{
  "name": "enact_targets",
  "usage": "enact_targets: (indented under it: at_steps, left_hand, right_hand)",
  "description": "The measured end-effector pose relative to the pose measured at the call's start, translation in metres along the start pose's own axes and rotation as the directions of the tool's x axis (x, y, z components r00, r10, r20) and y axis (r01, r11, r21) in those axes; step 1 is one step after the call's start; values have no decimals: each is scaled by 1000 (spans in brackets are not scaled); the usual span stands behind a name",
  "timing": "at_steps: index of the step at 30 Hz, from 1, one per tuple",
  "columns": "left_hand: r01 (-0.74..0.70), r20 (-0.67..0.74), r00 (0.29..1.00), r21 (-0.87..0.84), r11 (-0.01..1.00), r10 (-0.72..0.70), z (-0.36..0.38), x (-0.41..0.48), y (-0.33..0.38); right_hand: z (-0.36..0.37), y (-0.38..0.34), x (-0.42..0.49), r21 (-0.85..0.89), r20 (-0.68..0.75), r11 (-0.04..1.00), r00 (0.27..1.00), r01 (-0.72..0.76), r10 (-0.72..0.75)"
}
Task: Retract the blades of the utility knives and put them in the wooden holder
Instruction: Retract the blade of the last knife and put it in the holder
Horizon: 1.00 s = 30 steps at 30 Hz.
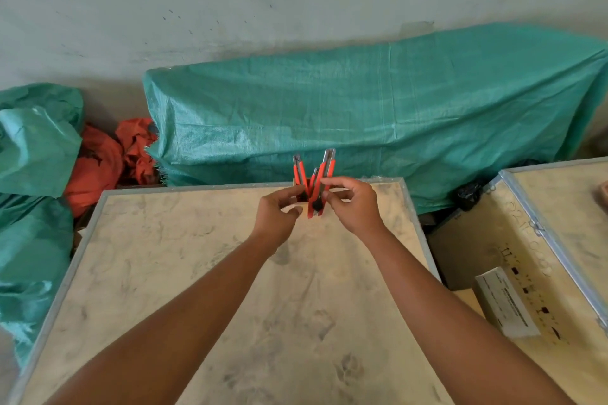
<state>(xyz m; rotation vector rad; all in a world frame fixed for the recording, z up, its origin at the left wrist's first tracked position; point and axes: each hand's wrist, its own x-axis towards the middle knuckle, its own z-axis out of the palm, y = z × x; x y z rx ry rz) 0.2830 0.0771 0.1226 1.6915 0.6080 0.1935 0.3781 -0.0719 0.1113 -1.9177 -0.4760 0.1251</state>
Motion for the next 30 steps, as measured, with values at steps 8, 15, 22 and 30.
enact_targets:
  at_steps: [8, 15, 22, 30]
  left_hand:
    - [116, 34, 992, 180, 977, -124, 20, 83, -23]
    - [164, 99, 978, 194, 967, -185, 29, 102, -49]
    - [161, 92, 981, 100, 982, -170, 32, 98, -51]
    - [107, 68, 991, 81, 991, -113, 27, 80, -37]
  right_hand:
    - [33, 58, 59, -160, -114, 987, 993, 5, -24]
    - [53, 86, 61, -244, -22, 968, 998, 50, -57]
    - [51, 88, 52, -224, -8, 975, 1000, 11, -13]
    - [36, 58, 42, -166, -73, 986, 997, 17, -30]
